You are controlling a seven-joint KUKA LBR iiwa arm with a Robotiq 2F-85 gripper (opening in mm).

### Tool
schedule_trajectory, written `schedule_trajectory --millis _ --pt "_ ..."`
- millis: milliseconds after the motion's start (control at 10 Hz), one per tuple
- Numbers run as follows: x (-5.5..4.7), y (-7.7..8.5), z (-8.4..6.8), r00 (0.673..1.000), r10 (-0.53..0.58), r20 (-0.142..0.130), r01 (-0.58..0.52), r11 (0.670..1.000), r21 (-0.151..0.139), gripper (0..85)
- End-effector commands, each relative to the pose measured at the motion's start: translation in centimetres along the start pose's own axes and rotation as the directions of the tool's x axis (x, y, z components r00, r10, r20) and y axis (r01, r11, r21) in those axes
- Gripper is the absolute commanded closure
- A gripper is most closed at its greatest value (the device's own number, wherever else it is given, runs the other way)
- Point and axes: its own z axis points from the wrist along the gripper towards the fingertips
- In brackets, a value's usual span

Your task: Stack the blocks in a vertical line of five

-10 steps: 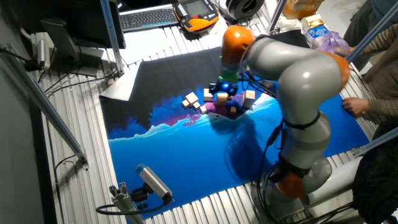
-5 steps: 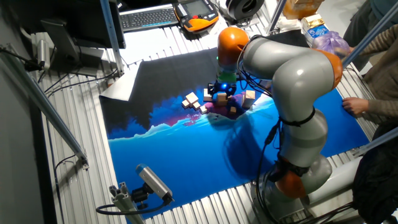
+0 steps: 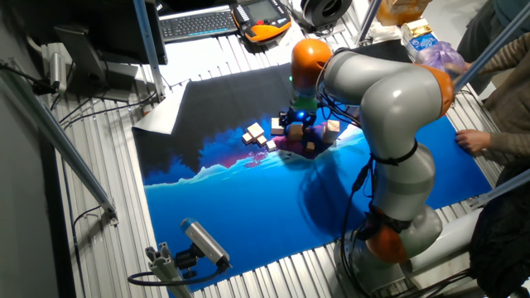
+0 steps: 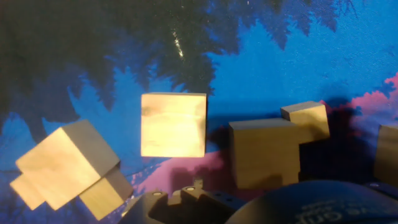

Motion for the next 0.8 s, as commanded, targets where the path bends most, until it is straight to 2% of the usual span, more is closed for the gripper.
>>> schedule_trajectory --millis 0,300,700 --pt "-0.1 -0.2 0.2 1.0 -0.006 0.002 0.006 1.0 -0.002 17.0" --pt "-0.6 -0.8 0.8 1.0 -0.026 0.012 0.026 1.0 0.001 17.0" --pt "-0.9 -1.6 1.6 0.999 -0.04 0.017 0.04 0.999 -0.009 17.0"
